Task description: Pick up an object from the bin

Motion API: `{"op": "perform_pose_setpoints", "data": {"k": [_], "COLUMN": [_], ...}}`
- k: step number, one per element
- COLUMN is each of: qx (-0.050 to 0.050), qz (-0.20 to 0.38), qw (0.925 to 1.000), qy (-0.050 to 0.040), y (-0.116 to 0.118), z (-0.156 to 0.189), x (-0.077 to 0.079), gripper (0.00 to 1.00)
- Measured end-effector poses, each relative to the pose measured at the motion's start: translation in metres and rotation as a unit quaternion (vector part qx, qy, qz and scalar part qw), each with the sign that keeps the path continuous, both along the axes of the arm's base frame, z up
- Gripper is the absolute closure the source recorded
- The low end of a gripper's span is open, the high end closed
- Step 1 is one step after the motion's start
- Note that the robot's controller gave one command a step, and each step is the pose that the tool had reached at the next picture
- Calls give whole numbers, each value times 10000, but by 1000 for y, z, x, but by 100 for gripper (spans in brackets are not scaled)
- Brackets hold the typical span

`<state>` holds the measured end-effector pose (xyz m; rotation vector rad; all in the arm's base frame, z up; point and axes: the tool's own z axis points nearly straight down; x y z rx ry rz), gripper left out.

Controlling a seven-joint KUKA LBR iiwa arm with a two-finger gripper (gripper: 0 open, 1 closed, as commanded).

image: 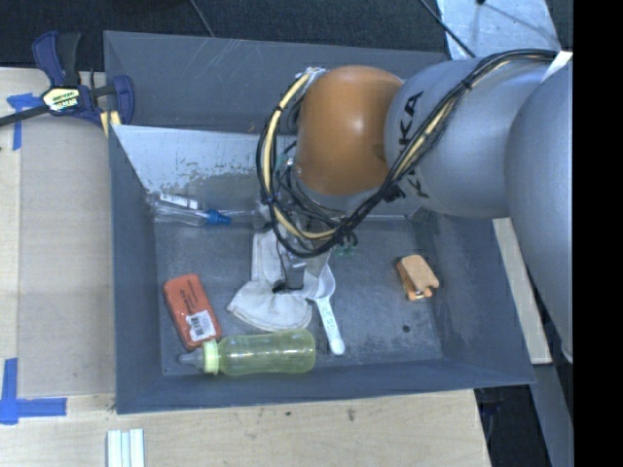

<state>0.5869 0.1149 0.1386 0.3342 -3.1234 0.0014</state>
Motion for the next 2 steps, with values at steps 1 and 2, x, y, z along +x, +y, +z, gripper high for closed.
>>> {"op": "perform_pose_setpoints", "data": {"k": [1,2], "qx": [34,16], "qz": [-2,-61], "qw": [10000,10000], "qy": [-30,-67], "y": [-15,-52], "z": [-28,-65], "x": [15,6], "gripper": [0,100]}}
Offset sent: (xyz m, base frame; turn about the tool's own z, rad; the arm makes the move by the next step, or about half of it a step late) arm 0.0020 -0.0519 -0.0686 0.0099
